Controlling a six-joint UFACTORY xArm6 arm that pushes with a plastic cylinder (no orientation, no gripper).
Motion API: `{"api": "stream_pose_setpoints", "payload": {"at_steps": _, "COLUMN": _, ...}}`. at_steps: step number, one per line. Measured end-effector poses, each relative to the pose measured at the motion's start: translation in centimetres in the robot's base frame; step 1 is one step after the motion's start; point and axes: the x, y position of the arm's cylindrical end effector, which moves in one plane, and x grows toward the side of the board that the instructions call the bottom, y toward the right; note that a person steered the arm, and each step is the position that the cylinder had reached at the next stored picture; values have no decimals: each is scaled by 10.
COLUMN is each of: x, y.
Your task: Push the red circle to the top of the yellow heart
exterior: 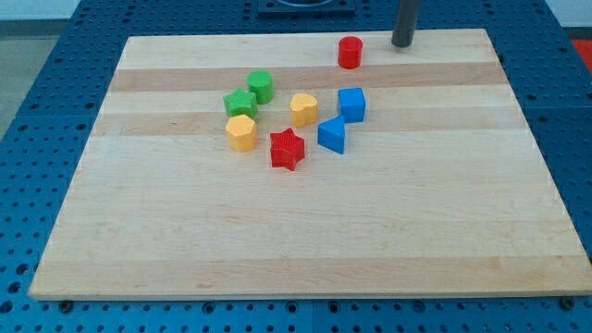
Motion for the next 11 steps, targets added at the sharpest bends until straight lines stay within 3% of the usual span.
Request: {"api": "stream_pose_setpoints", "payload": {"at_steps": 11, "x": 32, "y": -98}}
